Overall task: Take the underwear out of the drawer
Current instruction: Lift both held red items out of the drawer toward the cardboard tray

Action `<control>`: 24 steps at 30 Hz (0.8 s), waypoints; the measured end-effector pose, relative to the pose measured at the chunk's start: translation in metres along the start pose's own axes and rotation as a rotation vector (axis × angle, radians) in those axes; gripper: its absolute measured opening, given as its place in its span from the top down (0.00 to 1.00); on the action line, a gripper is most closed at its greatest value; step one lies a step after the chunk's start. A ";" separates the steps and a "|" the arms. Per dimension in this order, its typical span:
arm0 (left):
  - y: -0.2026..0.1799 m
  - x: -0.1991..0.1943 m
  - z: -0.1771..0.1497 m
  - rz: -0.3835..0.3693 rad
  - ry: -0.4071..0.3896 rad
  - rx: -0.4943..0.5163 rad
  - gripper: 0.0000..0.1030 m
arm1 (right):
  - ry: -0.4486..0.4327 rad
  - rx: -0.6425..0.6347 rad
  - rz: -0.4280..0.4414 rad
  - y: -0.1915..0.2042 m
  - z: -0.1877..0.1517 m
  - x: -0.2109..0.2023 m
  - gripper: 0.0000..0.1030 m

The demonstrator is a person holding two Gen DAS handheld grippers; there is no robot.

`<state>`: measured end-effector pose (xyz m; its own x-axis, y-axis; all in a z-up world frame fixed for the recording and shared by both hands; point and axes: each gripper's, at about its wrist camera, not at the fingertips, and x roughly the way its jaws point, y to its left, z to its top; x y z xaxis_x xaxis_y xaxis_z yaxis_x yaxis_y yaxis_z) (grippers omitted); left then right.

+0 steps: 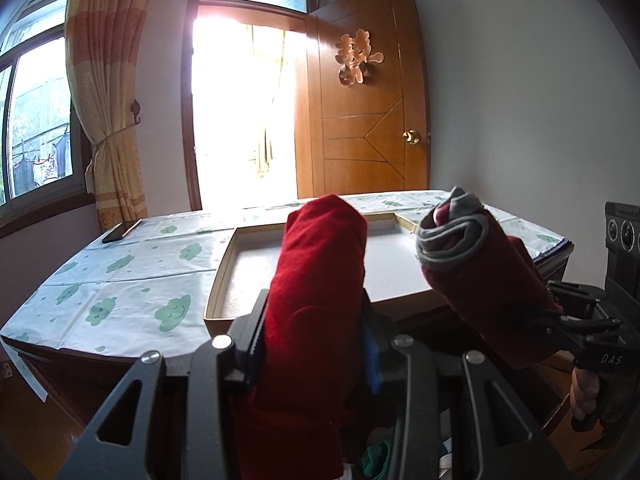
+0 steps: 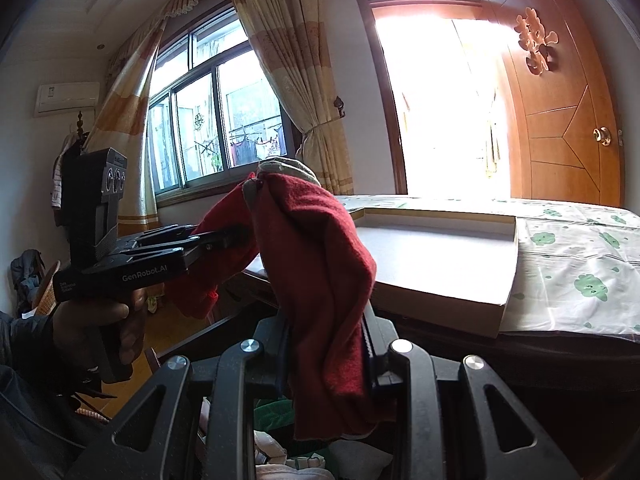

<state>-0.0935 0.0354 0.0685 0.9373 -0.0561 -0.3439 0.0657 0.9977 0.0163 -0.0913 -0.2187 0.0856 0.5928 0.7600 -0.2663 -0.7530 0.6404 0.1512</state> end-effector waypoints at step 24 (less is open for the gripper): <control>-0.011 0.033 0.040 -0.018 0.005 -0.010 0.63 | 0.040 0.204 -0.033 -0.034 0.036 0.023 0.70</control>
<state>-0.0496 0.0213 0.0940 0.9343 -0.0742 -0.3486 0.0795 0.9968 0.0010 -0.0418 -0.2184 0.1084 0.6012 0.7358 -0.3117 -0.6576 0.6772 0.3302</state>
